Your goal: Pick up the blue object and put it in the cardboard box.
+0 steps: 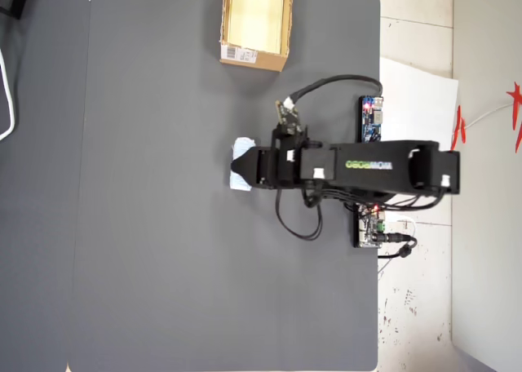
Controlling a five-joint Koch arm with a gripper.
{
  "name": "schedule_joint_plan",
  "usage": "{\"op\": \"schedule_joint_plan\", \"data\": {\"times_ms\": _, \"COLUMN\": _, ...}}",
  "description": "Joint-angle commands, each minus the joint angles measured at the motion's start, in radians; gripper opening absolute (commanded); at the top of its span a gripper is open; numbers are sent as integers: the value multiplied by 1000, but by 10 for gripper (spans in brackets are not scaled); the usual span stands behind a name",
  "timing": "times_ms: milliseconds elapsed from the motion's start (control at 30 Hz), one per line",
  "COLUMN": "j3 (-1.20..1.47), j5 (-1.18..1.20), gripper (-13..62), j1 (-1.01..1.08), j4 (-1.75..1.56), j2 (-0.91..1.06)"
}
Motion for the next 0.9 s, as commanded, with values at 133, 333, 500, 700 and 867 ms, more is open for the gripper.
{"op": "schedule_joint_plan", "data": {"times_ms": 133, "j3": -120, "j5": 86, "gripper": 329, "j1": 14, "j4": -6, "j2": -126}}
{"op": "schedule_joint_plan", "data": {"times_ms": 333, "j3": -114, "j5": 137, "gripper": 196, "j1": 48, "j4": -86, "j2": -195}}
{"op": "schedule_joint_plan", "data": {"times_ms": 500, "j3": -67, "j5": 184, "gripper": 184, "j1": 63, "j4": -187, "j2": -176}}
{"op": "schedule_joint_plan", "data": {"times_ms": 700, "j3": -2, "j5": 184, "gripper": 185, "j1": 95, "j4": -336, "j2": -101}}
{"op": "schedule_joint_plan", "data": {"times_ms": 867, "j3": 83, "j5": 130, "gripper": 185, "j1": 107, "j4": -538, "j2": -2}}
